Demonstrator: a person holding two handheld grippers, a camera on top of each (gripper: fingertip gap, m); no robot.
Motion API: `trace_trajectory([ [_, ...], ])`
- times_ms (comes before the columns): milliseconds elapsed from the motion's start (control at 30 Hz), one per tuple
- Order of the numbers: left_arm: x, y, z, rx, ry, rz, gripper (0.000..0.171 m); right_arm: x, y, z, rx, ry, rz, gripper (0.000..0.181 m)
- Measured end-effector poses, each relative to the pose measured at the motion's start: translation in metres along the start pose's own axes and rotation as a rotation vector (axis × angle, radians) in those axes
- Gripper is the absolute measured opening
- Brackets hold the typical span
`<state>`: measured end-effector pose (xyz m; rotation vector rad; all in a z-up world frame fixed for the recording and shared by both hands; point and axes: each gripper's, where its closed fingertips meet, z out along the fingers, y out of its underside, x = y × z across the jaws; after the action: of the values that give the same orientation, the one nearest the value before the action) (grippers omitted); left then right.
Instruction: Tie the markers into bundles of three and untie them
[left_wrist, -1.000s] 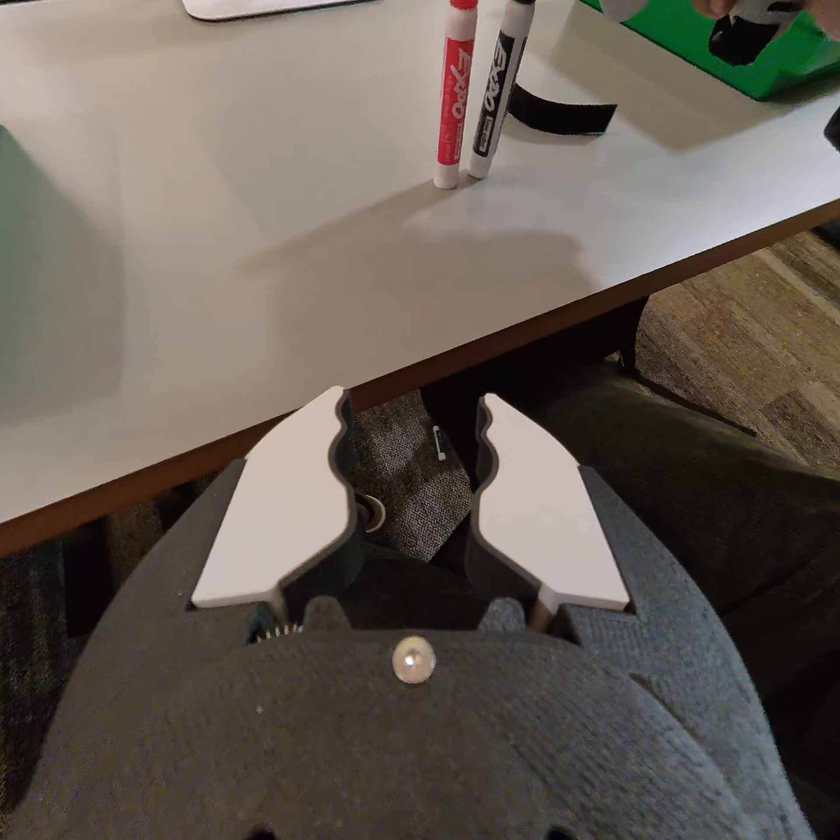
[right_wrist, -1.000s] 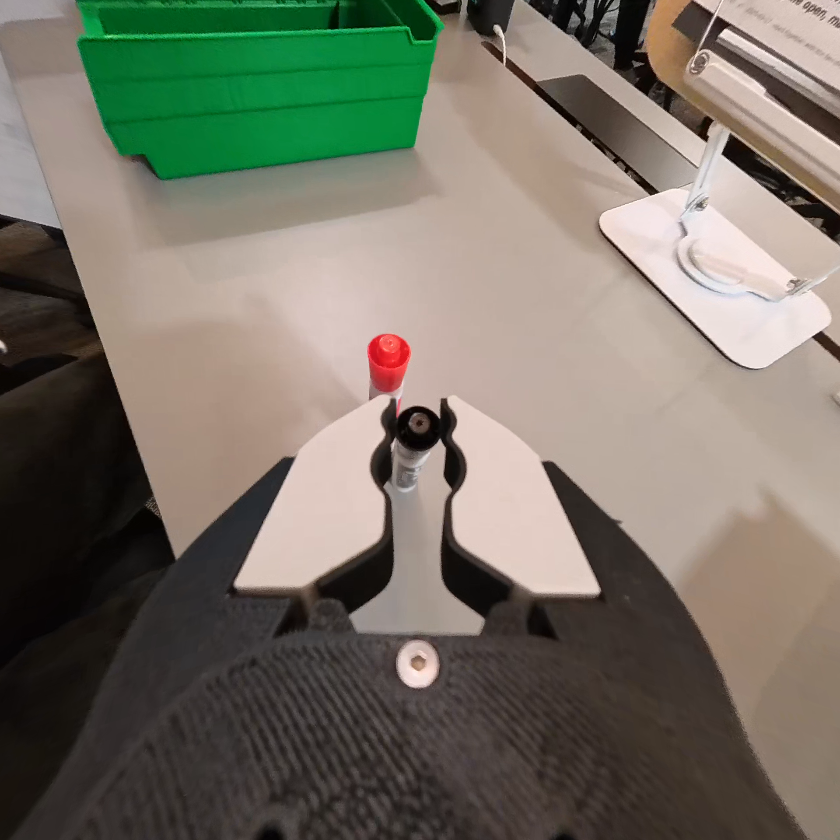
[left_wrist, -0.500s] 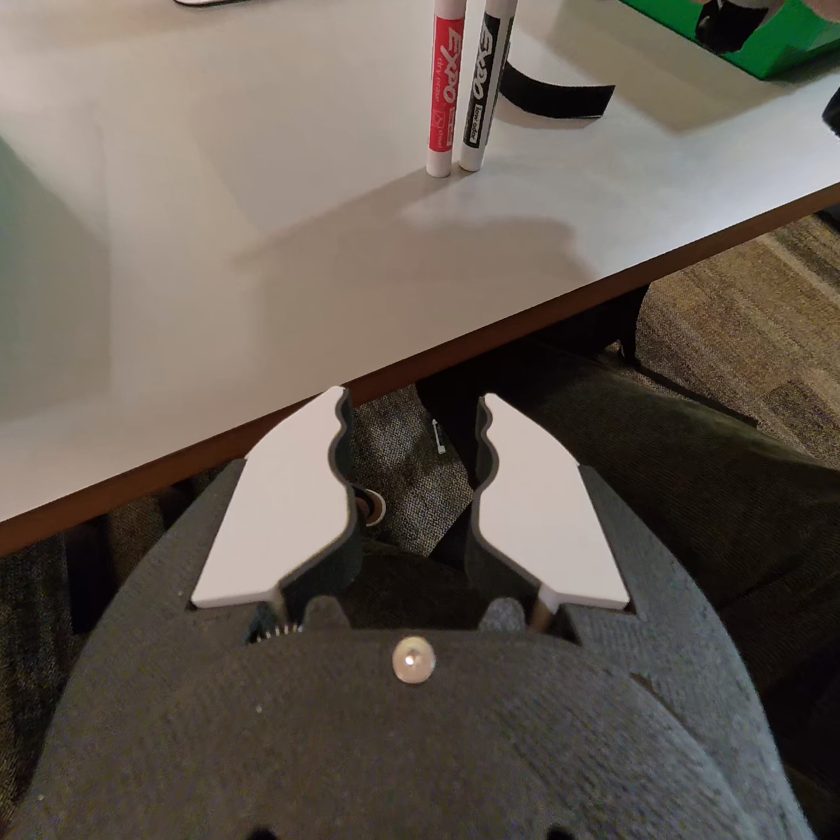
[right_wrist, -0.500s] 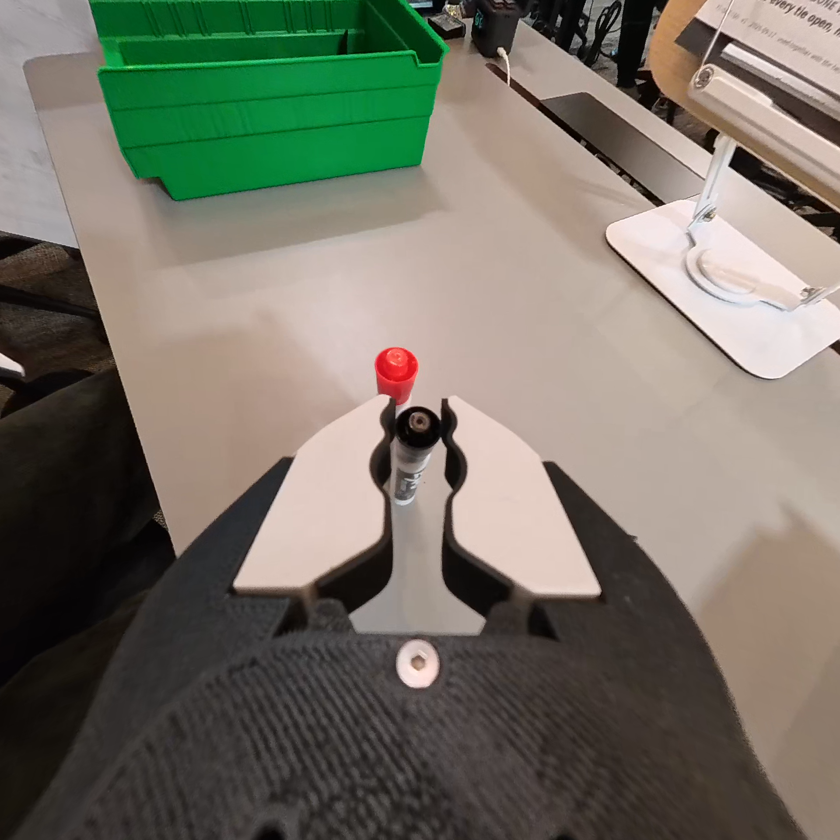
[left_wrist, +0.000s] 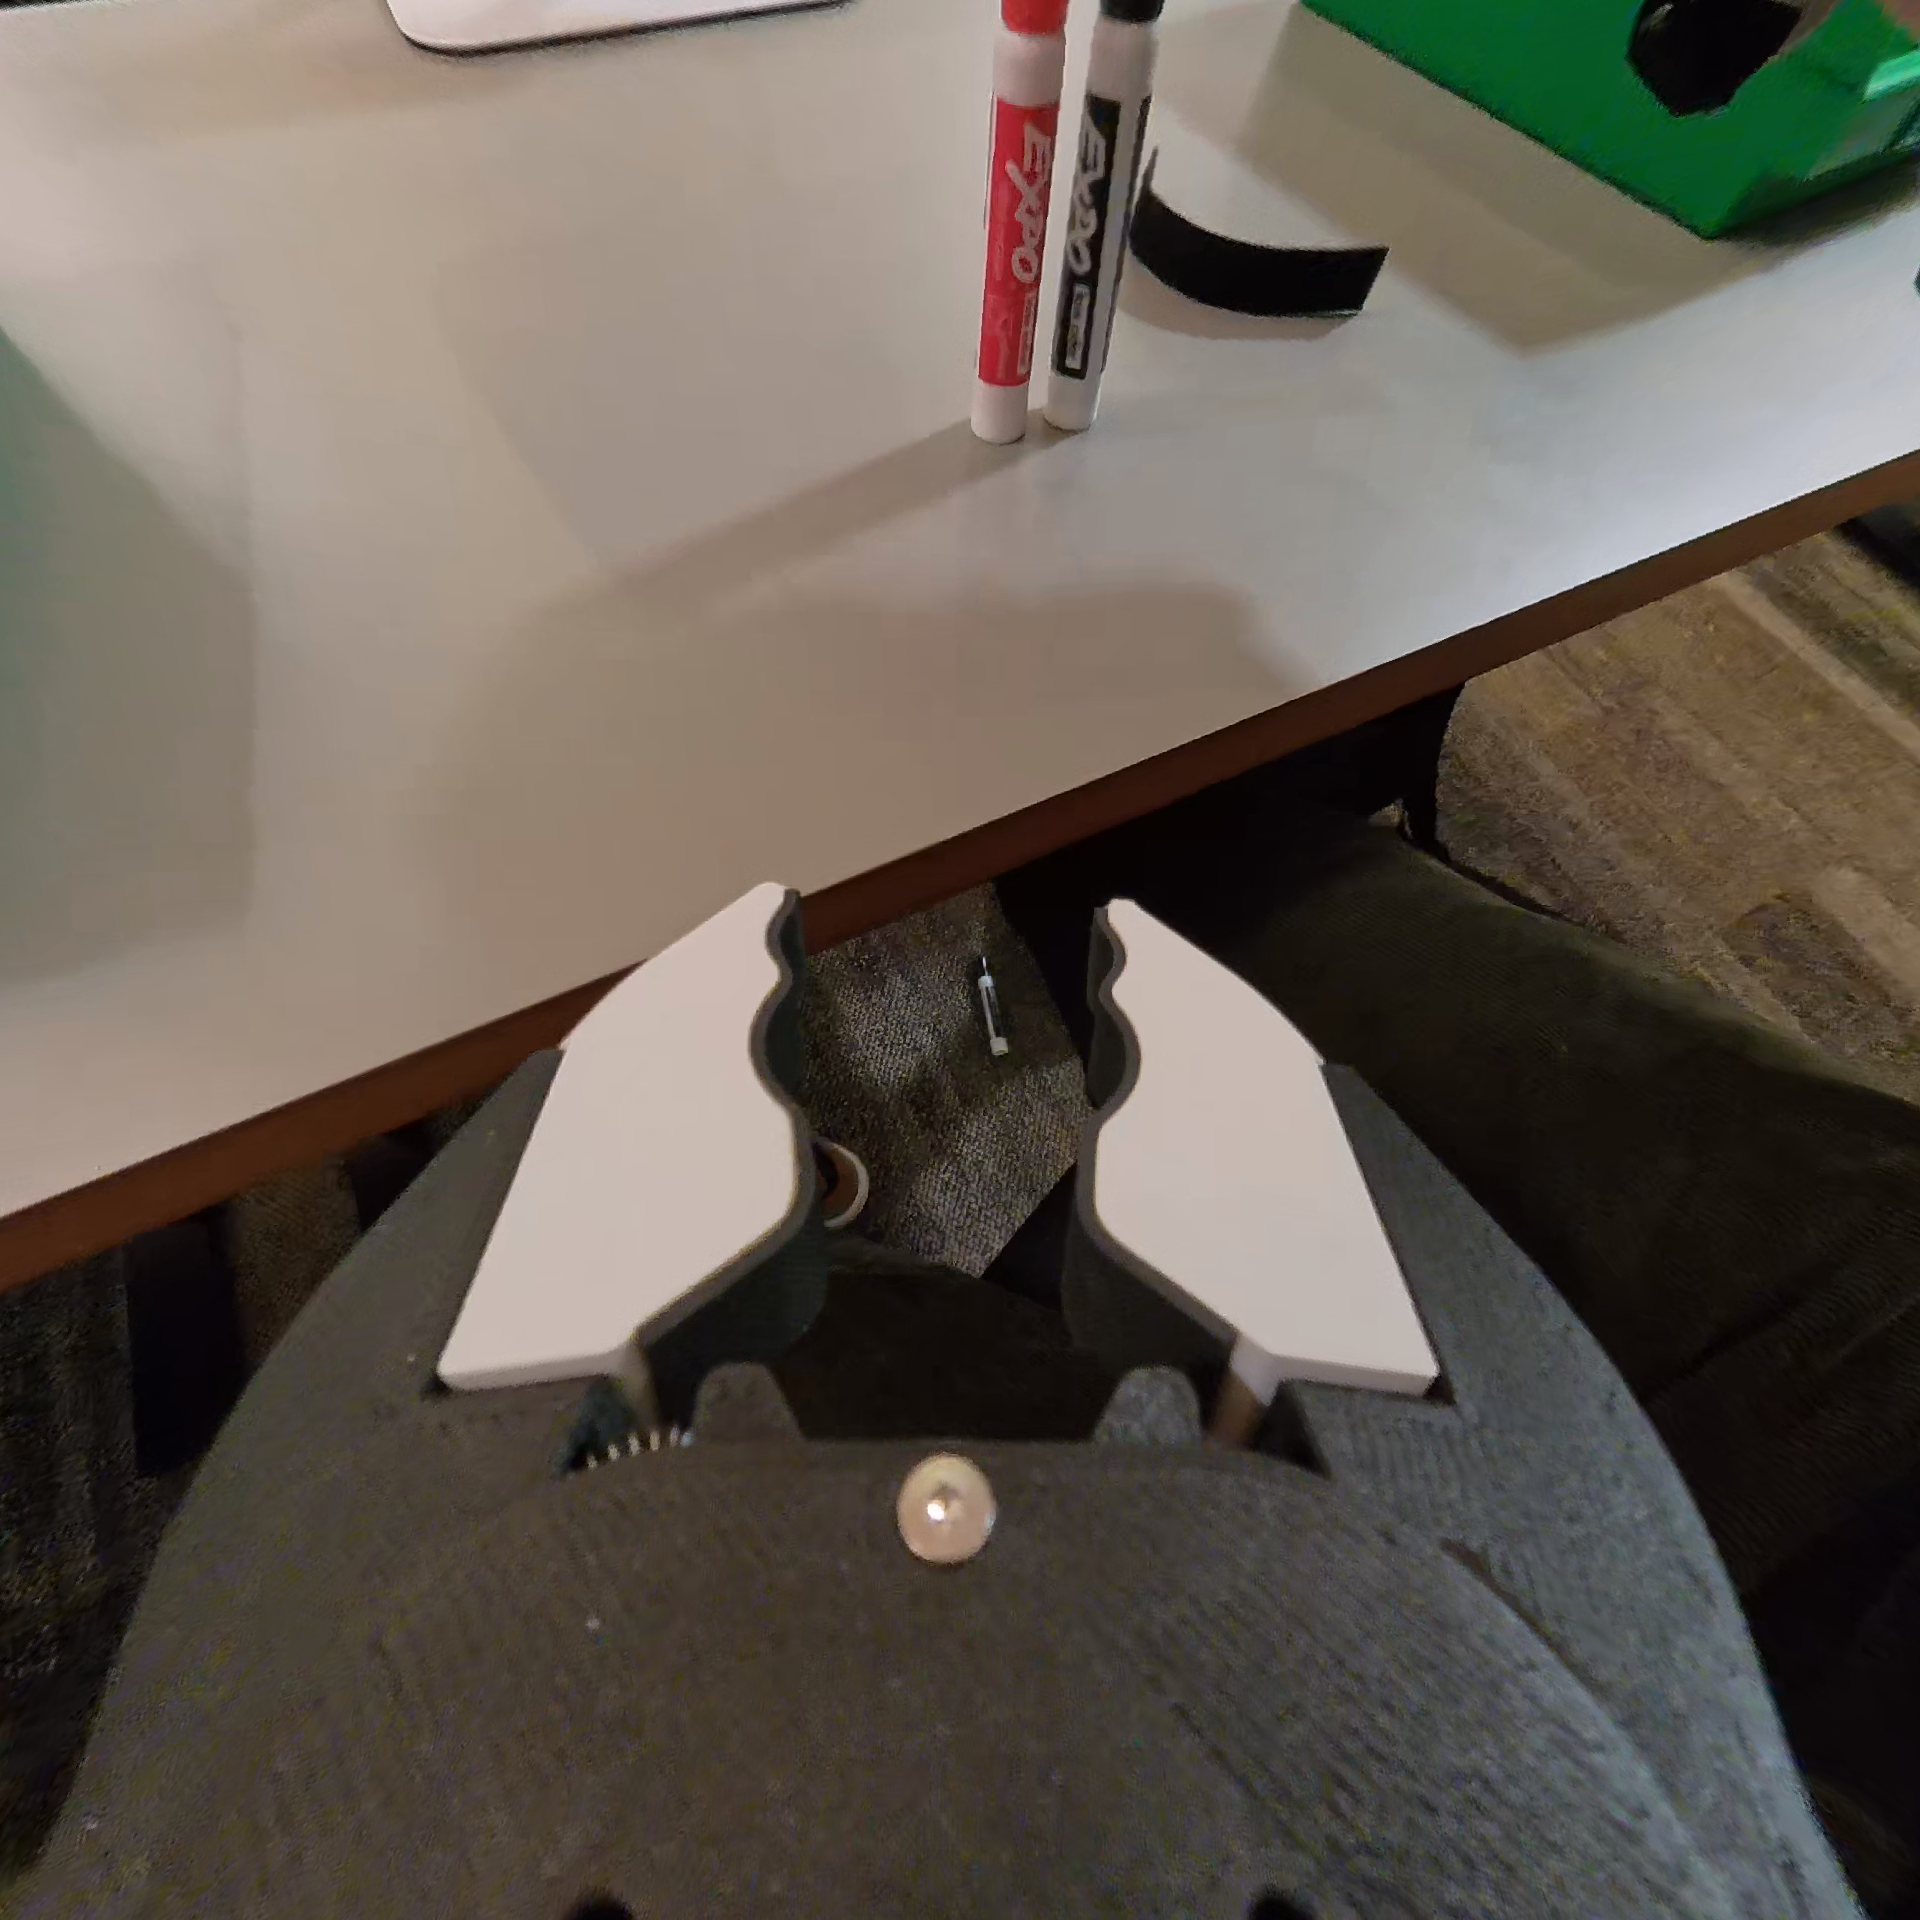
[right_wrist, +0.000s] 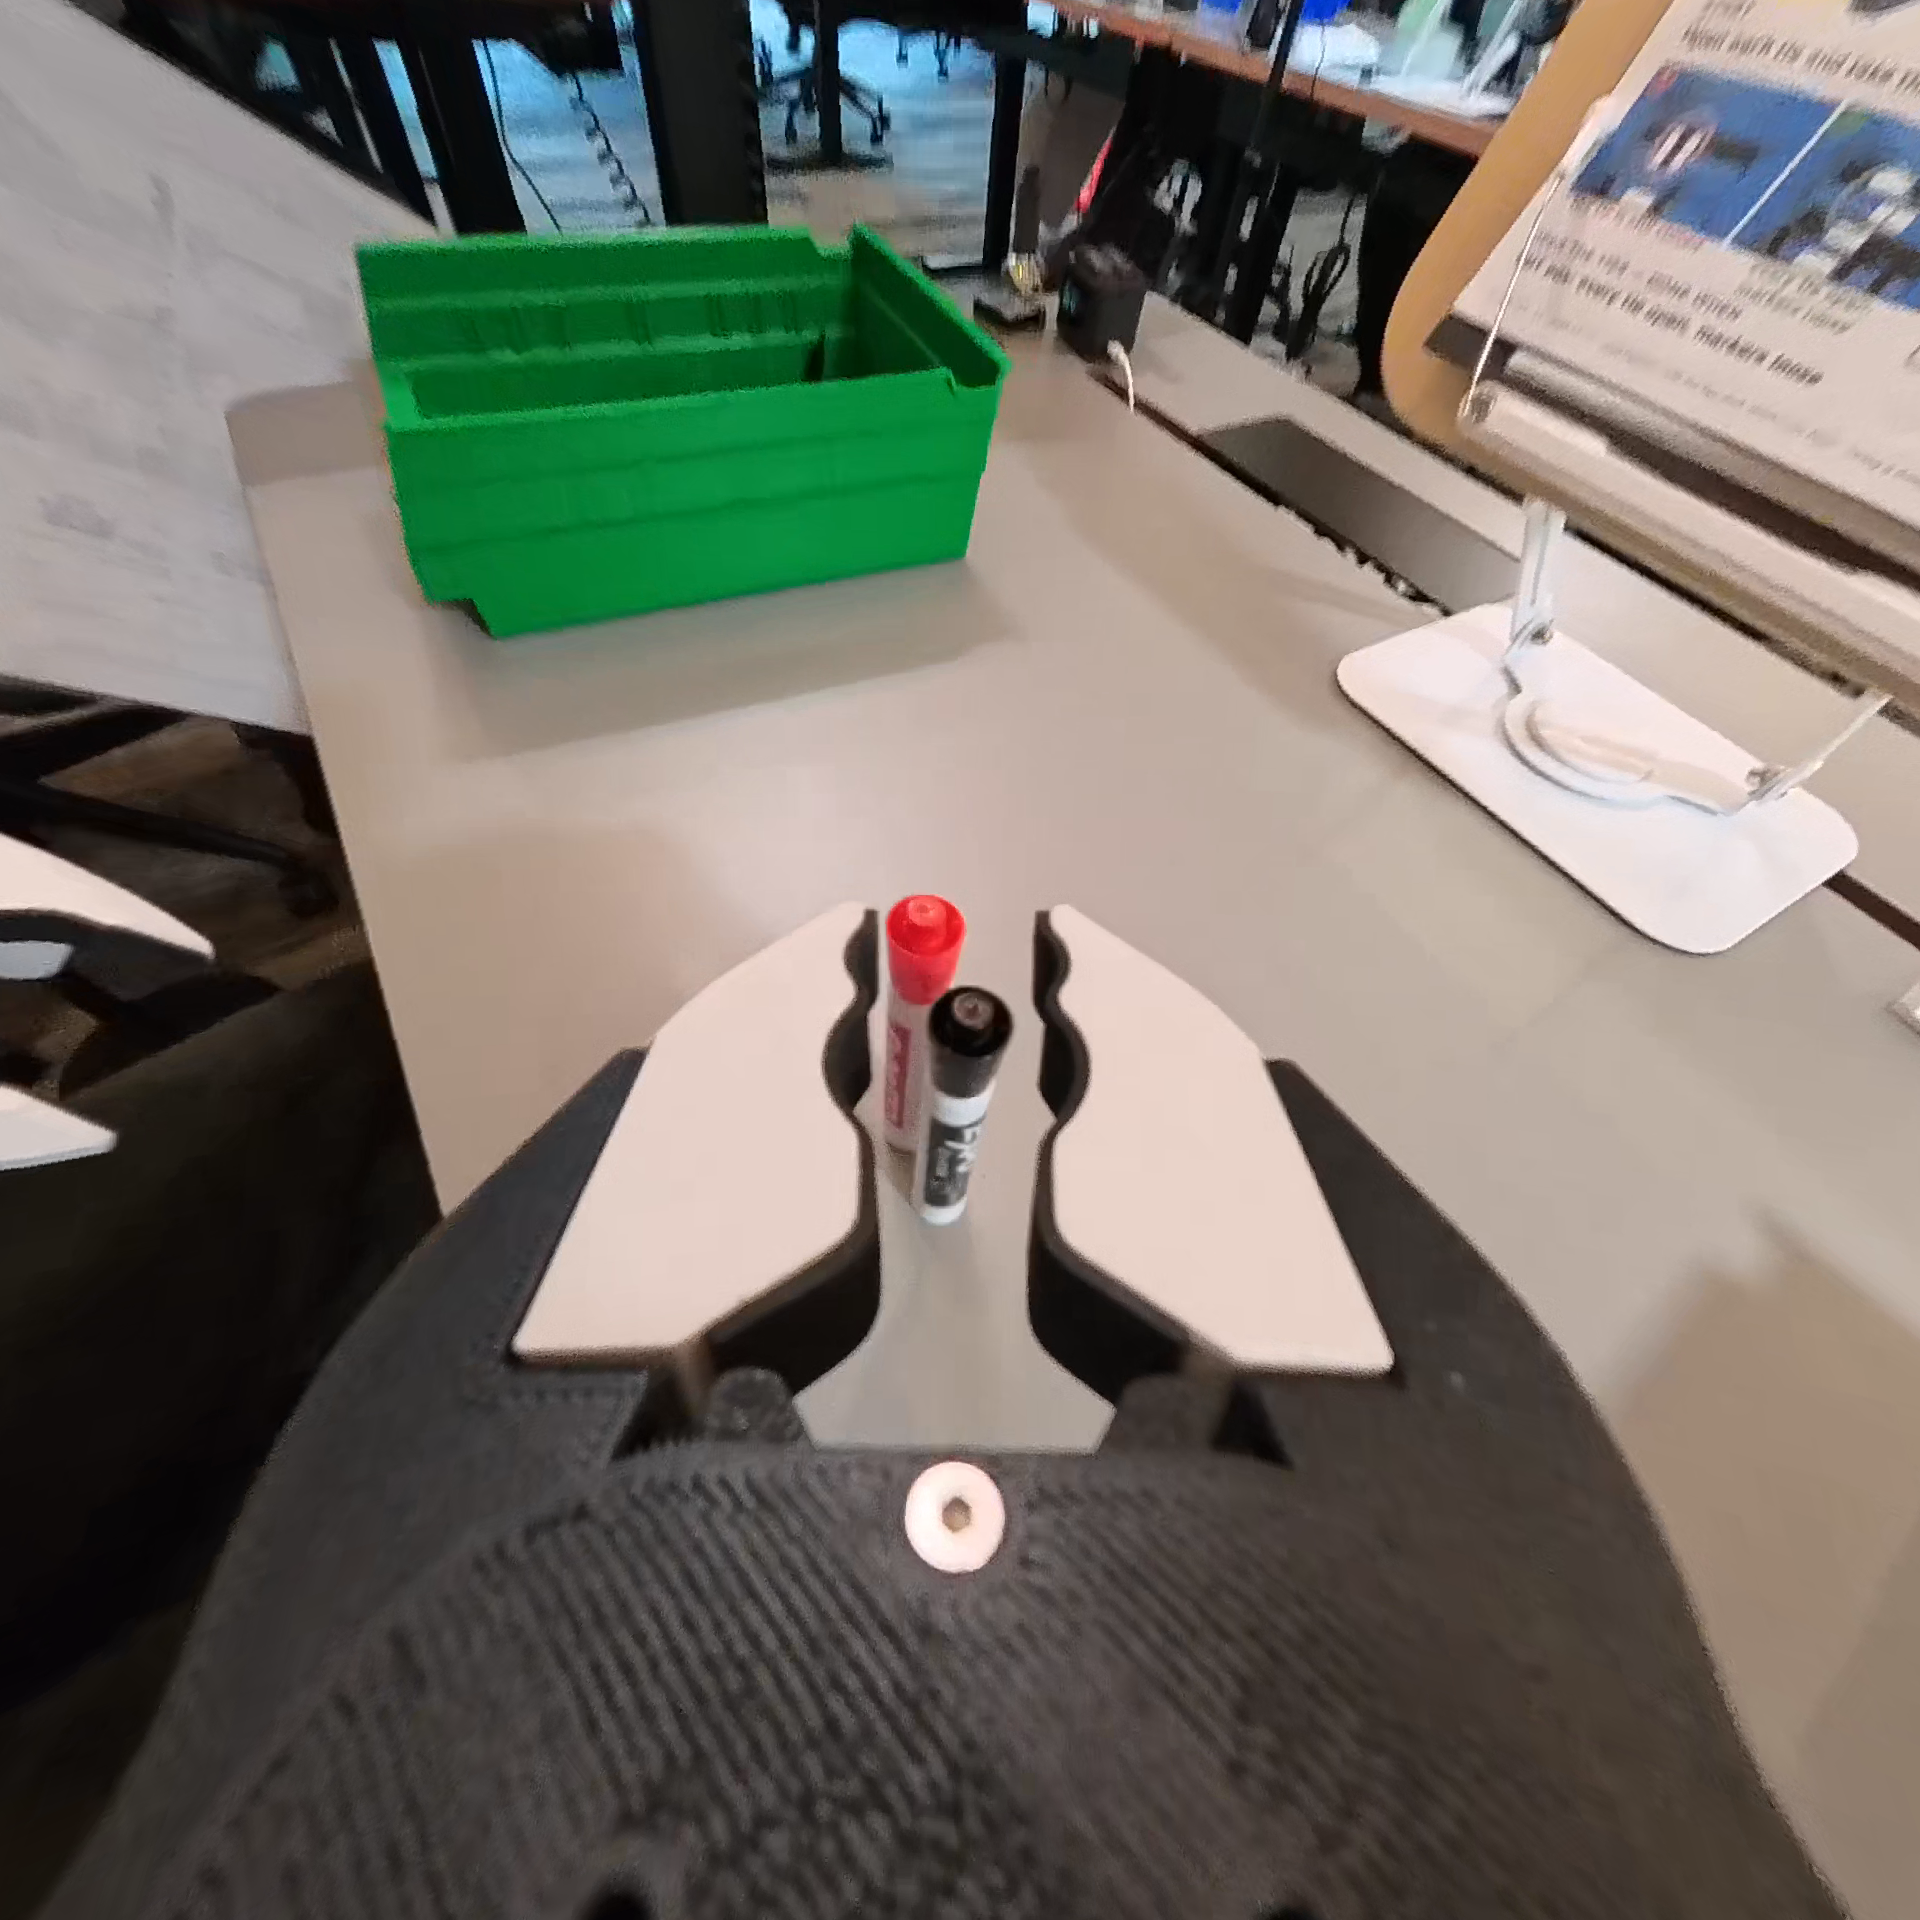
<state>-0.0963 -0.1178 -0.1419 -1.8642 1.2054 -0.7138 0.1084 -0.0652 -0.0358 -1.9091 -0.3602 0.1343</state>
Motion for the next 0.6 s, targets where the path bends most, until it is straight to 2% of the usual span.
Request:
trace_trajectory([
  [133,0.002,-0.014,0.002,0.042,0.034,-0.032,0.054,-0.008,-0.019,-0.023,0.128,0.028,-0.04,0.033],
  [233,0.004,-0.027,0.007,0.08,0.066,-0.042,0.054,-0.013,-0.024,-0.046,0.182,0.124,-0.107,0.033],
  [367,0.009,-0.038,0.02,0.081,0.112,0.007,0.054,-0.04,-0.016,-0.071,0.193,0.135,-0.168,0.028],
  [500,0.02,-0.044,0.024,0.087,0.19,-0.052,0.054,-0.076,-0.003,-0.09,0.197,0.131,-0.171,0.029],
  [600,0.033,-0.04,0.014,0.086,0.263,-0.101,0.053,-0.112,0.009,-0.1,0.214,0.061,-0.125,0.008],
])
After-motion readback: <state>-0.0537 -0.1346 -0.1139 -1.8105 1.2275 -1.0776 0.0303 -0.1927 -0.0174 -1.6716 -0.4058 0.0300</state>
